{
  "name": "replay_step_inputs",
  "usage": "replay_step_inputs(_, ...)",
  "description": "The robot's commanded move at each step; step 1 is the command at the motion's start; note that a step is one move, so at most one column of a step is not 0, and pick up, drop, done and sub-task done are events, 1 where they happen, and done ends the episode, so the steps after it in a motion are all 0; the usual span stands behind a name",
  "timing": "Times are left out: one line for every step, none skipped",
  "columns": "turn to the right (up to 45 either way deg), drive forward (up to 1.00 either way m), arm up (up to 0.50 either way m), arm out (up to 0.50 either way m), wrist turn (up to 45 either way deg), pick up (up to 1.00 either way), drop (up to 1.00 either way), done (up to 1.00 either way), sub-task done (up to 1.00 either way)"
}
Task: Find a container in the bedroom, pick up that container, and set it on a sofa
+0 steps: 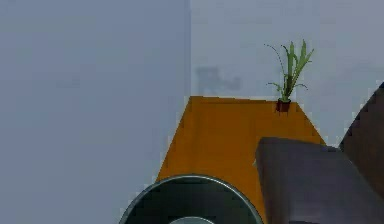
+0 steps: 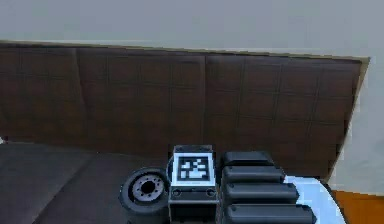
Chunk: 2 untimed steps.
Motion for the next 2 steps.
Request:
replay_step_inputs(0.0, 0.45, 0.00, 0.00, 0.0, 0.00, 0.00, 0.00, 0.00)
replay_step_inputs(15.0, 0.00, 0.00, 0.00, 0.0, 0.00, 0.00, 0.00, 0.00)
